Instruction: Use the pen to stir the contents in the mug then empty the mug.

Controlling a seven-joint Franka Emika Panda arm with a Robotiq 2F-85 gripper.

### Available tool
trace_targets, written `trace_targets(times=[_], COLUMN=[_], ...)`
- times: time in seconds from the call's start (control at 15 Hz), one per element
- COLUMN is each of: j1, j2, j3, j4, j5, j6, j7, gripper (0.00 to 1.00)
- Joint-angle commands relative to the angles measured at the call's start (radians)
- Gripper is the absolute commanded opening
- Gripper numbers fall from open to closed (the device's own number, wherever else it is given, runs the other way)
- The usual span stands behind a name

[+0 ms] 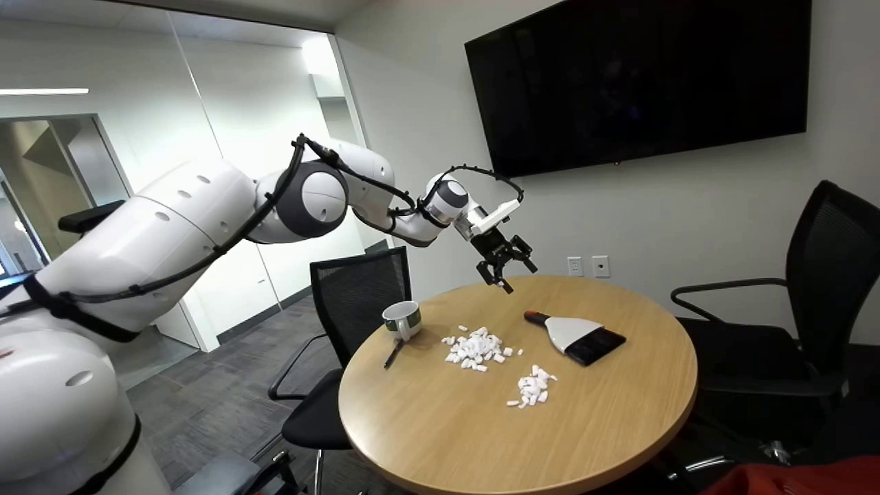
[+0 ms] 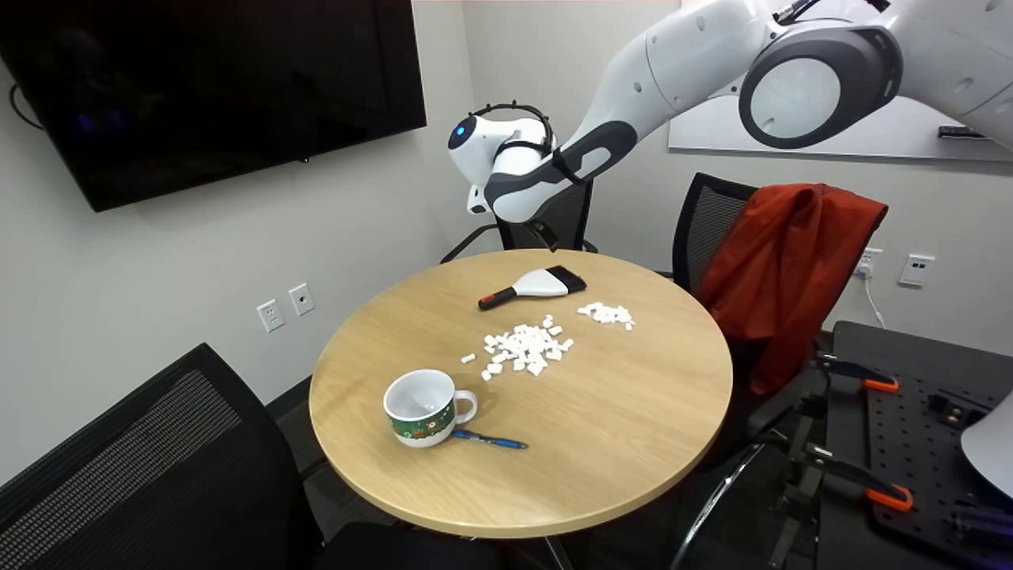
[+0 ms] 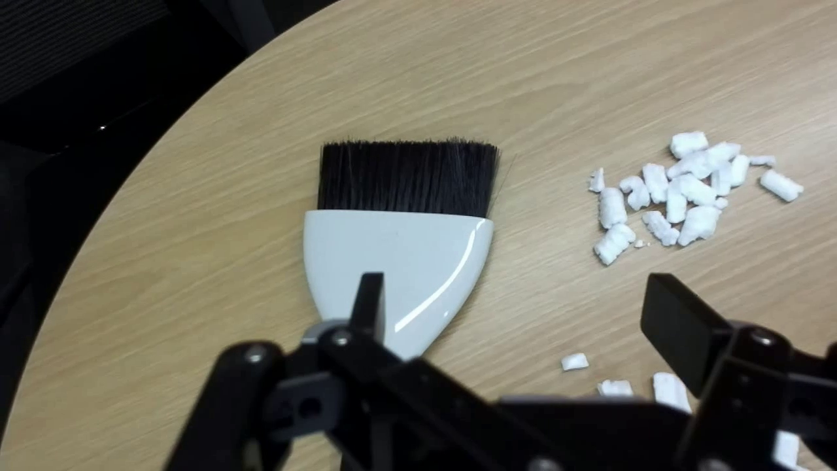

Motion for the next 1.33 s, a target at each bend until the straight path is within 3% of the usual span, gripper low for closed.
trace_targets(times=[0.0, 0.53, 1.13, 1.2, 1.27], j1=[0.01, 0.0, -0.016, -0.01, -0.019], j2=[0.003, 0.079, 0.24, 0.245, 0.204], j3=[-0.019, -0.028, -0.037, -0.041, -0.016], j4=[0.008, 0.112, 0.312, 0.32, 0.244], j5=[0.018, 0.042, 0.138, 0.141, 0.112], j6=[-0.001, -0.018, -0.003, -0.001, 0.0], j7=[-0.007, -0.047, -0.109, -0.102, -0.074], gripper=[1.0, 1.0, 1.0, 1.0, 1.0])
